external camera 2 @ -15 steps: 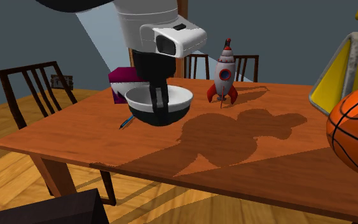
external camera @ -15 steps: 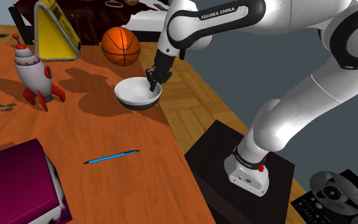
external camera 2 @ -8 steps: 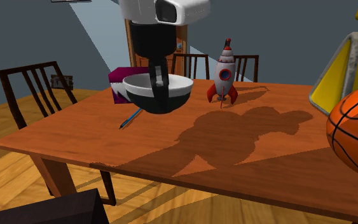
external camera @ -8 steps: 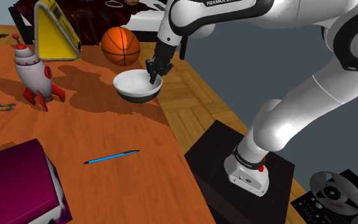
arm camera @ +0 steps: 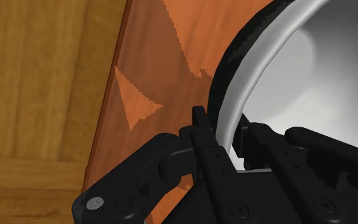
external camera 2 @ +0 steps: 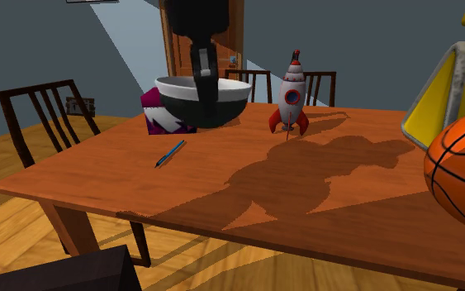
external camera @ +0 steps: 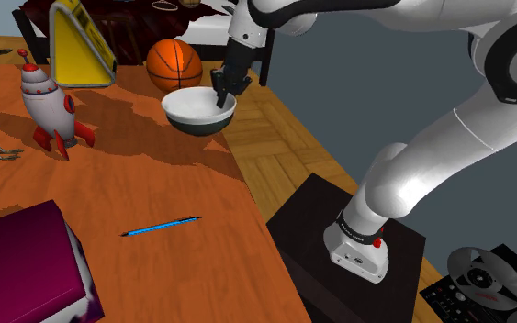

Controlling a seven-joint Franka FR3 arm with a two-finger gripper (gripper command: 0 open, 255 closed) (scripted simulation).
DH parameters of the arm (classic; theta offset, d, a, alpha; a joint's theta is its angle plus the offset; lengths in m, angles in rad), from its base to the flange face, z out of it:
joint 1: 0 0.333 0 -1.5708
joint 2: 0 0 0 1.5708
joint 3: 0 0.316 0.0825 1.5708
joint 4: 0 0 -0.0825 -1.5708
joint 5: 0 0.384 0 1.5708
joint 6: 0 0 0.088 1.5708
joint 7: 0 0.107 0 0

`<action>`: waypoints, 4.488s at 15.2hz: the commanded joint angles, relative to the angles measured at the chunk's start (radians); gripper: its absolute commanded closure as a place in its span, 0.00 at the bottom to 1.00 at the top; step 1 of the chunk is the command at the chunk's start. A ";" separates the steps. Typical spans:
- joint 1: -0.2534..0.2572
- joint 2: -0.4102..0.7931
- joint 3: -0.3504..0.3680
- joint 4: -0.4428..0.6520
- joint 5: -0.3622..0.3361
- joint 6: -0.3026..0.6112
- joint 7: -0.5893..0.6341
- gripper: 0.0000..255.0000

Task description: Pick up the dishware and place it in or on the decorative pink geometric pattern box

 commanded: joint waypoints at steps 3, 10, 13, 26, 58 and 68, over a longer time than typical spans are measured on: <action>-0.001 -0.003 -0.002 0.049 -0.006 -0.051 0.012 1.00; 0.005 0.000 0.012 0.131 -0.012 -0.121 0.054 1.00; 0.031 0.011 0.064 0.142 -0.007 -0.104 0.127 1.00; 0.129 0.170 0.293 0.311 -0.058 -0.042 0.466 1.00; 0.413 0.706 0.475 0.741 -0.449 0.045 0.985 1.00; 0.410 0.707 0.474 0.715 -0.450 0.071 0.986 1.00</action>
